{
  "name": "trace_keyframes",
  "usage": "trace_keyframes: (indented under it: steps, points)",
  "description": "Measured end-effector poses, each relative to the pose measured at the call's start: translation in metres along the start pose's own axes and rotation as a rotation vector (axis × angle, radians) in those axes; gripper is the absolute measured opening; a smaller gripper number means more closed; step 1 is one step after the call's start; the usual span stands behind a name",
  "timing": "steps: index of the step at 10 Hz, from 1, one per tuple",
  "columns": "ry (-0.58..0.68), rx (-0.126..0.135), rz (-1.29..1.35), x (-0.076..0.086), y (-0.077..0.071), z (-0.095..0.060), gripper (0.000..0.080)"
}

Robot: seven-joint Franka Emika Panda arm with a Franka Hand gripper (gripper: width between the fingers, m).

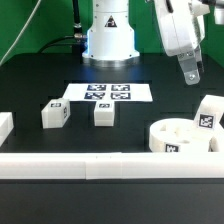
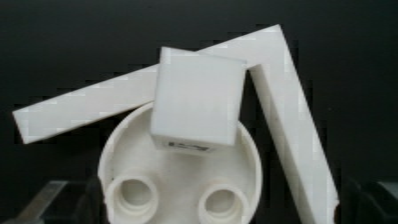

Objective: Assemble stool

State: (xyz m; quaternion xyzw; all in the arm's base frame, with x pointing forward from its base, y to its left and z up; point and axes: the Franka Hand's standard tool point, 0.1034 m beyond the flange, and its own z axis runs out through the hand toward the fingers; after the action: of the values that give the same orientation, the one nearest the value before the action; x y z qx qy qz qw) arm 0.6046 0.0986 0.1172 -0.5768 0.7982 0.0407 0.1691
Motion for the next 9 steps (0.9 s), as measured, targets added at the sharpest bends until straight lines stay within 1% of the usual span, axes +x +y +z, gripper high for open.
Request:
trace_keyframes:
  steps: [3, 4, 5, 6, 7, 8, 9]
  points:
    - [0.002, -0.004, -0.007, -0.002, 0.001, 0.002, 0.0649]
    - [0.002, -0.013, -0.024, -0.009, 0.005, 0.01, 0.0649]
    - [0.003, -0.016, -0.061, -0.006, 0.005, 0.01, 0.0649]
    - [0.005, -0.005, -0.109, 0.002, 0.003, 0.005, 0.0649]
    - [0.006, -0.003, -0.142, 0.018, 0.007, -0.003, 0.0649]
    - [0.011, -0.007, -0.156, 0.032, 0.008, -0.011, 0.0649]
    - [0.019, -0.002, -0.2, 0.046, 0.006, -0.016, 0.0649]
